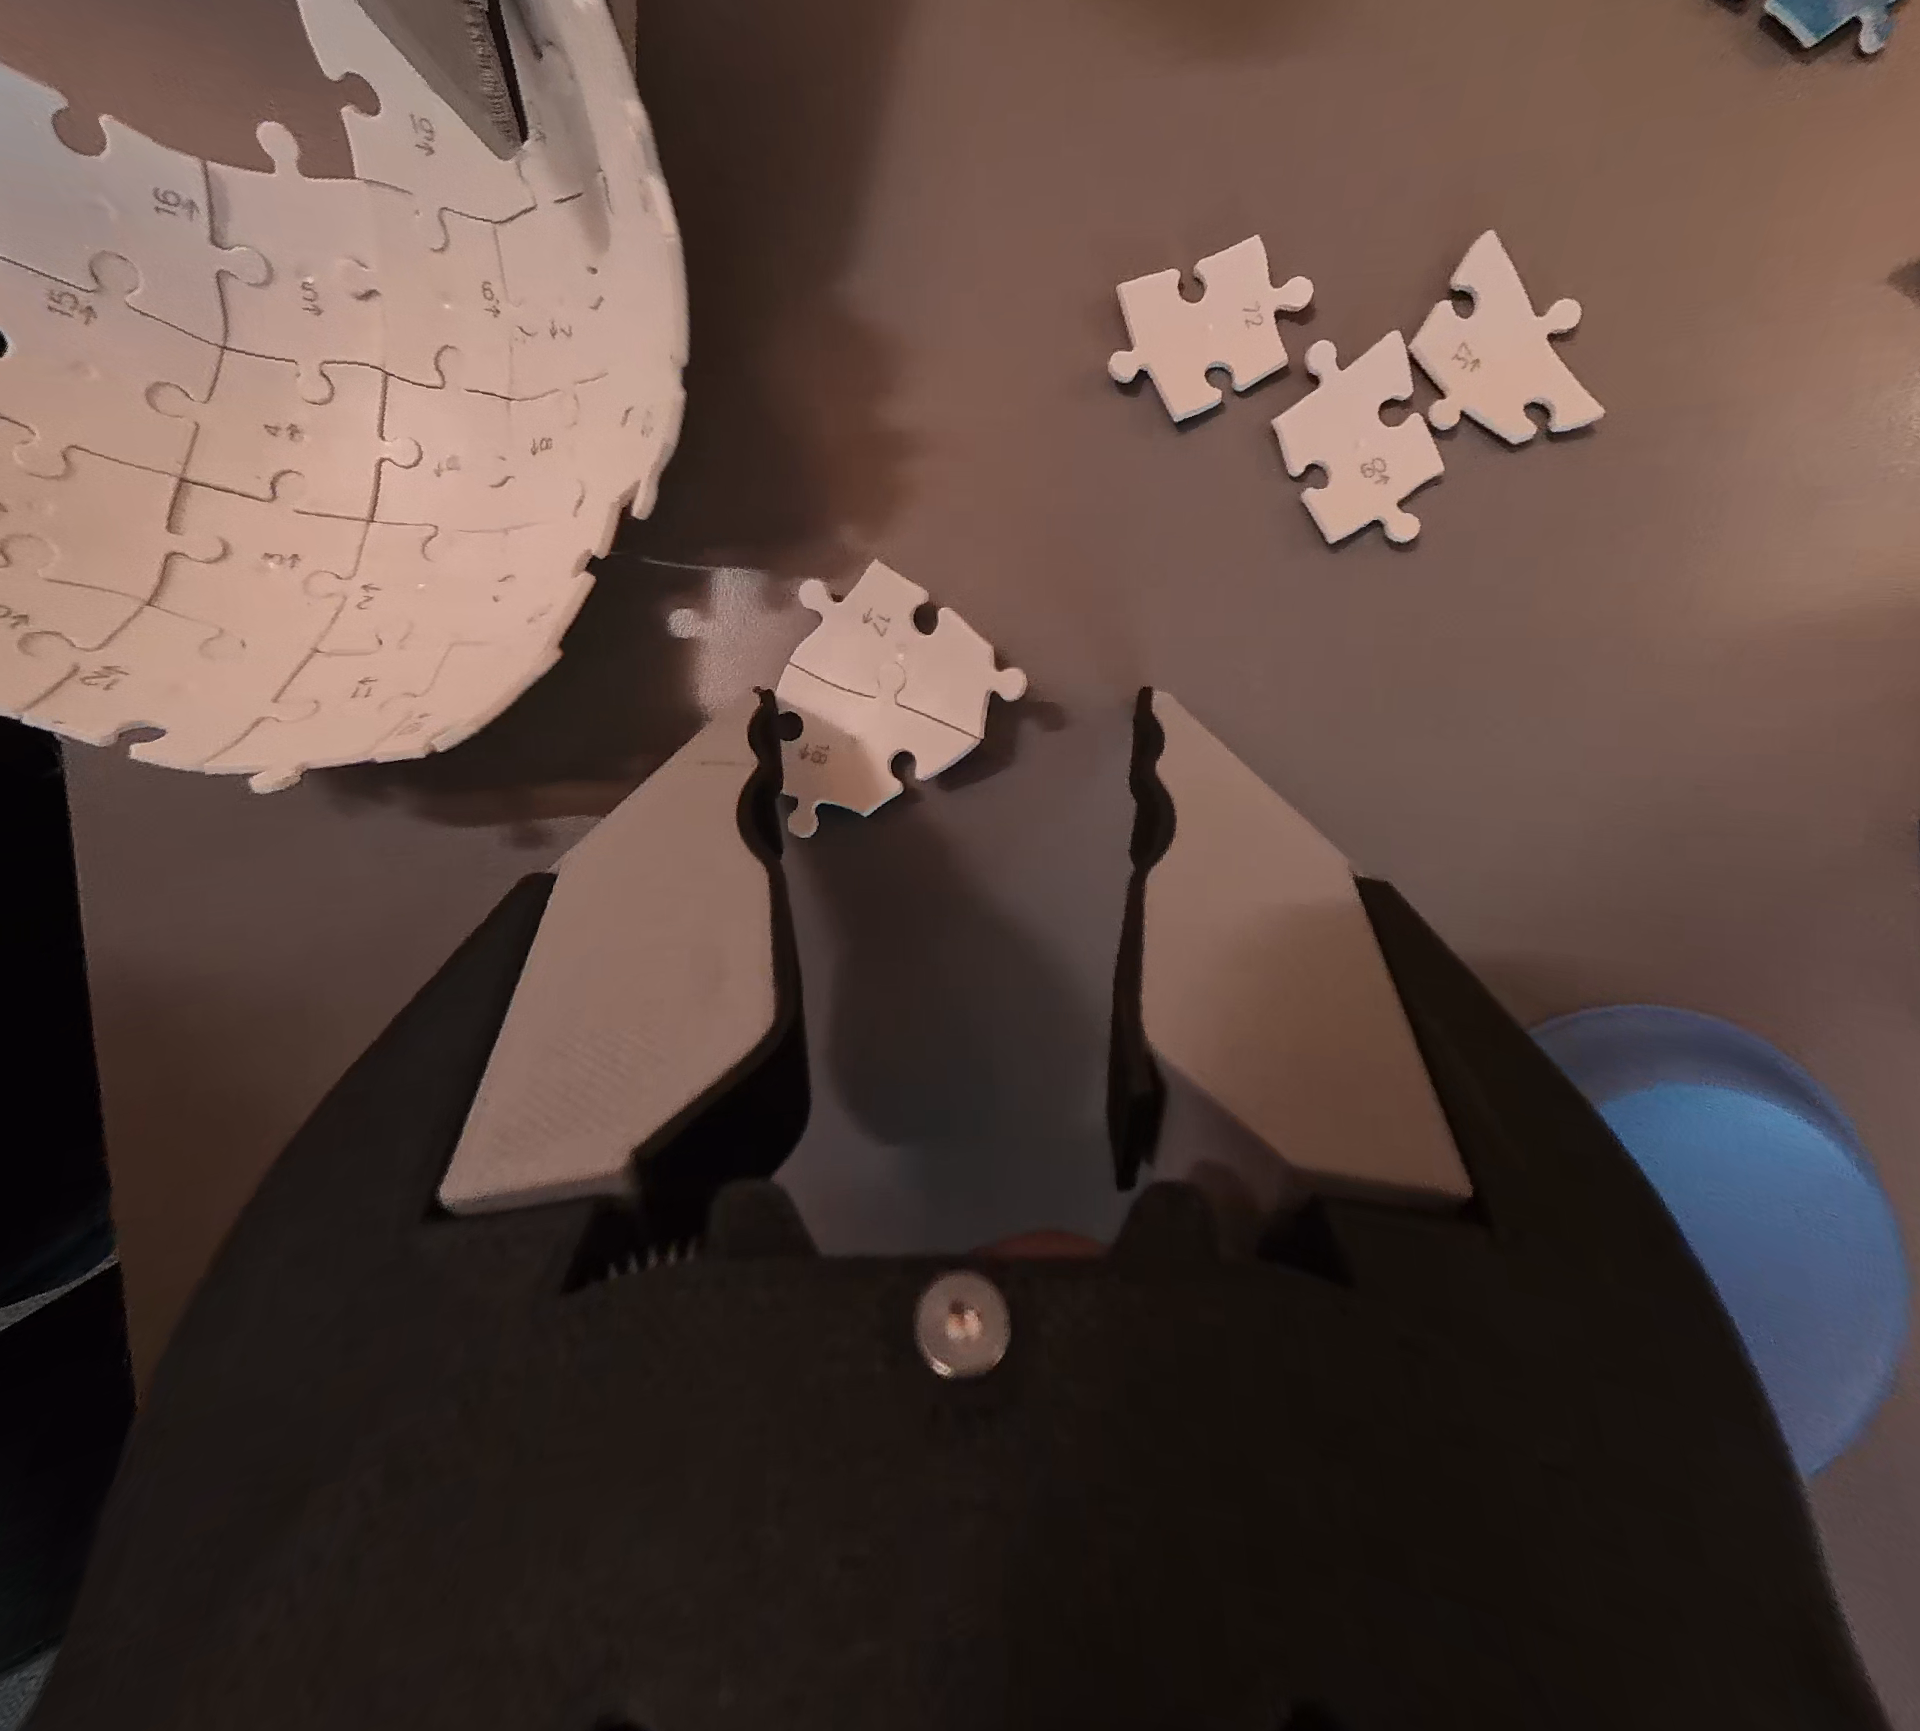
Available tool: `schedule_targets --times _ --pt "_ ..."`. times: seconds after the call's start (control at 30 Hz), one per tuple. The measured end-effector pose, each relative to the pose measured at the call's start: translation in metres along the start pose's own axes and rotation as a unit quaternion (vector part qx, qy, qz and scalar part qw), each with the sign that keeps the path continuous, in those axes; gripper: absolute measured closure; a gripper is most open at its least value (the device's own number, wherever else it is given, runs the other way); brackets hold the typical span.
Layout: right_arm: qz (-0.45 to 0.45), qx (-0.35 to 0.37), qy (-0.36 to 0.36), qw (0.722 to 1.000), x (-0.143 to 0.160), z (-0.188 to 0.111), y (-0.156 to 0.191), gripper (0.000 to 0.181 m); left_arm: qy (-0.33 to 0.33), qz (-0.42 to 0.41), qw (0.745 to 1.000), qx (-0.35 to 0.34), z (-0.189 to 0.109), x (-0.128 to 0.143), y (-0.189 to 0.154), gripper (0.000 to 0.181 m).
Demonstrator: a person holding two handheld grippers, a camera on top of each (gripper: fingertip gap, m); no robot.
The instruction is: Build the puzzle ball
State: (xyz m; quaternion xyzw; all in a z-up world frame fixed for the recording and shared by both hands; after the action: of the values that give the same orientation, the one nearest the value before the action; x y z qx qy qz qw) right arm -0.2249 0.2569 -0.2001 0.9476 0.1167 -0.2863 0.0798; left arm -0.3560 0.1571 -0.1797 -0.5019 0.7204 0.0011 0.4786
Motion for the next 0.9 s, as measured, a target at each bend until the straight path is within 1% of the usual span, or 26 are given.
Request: schedule_targets --times 0.2,0.27,0.33,0.47,0.67,0.8,0.9 --pt "-0.001 0.0 -0.003 1.0 0.0 0.0 0.001 0.116 -0.003 -0.004 1.0 0.001 0.0 0.0 0.002 0.173" --pt "-0.006 -0.004 -0.006 1.0 -0.001 0.001 0.003 0.126 -0.004 -0.003 1.0 0.0 0.0 -0.001 0.004 0.173" --pt "-0.011 -0.006 -0.009 1.0 -0.002 0.001 0.004 0.146 -0.007 -0.004 1.0 -0.001 0.0 -0.003 0.005 0.173" --pt "-0.001 -0.004 -0.013 1.0 -0.001 -0.001 0.0 0.158 -0.014 -0.006 1.0 -0.006 0.0 -0.011 0.01 0.17" --pt "0.039 -0.008 -0.016 0.999 0.004 -0.006 -0.01 0.16 -0.015 0.009 0.999 -0.032 -0.006 -0.021 0.013 0.166" --pt "0.07 0.005 -0.015 0.997 0.009 -0.013 -0.018 0.16 -0.021 0.01 0.998 -0.053 -0.028 -0.019 0.01 0.163" --pt "0.097 0.0 -0.032 0.995 0.009 -0.02 -0.022 0.16 -0.013 0.007 0.998 -0.063 -0.048 -0.009 0.001 0.158"
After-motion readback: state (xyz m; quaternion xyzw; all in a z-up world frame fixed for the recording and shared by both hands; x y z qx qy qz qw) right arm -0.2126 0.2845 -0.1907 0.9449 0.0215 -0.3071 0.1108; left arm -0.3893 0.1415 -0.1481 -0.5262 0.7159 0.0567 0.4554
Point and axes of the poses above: each gripper's, where its closed fingertips meet, z out along the fingers, x out of its underside, y = z × x across the jaws, the point moved 6 cm from there along -z, back along the fingers, and after that the axes turned 6 degrees about -x, right-handed, at the moved point
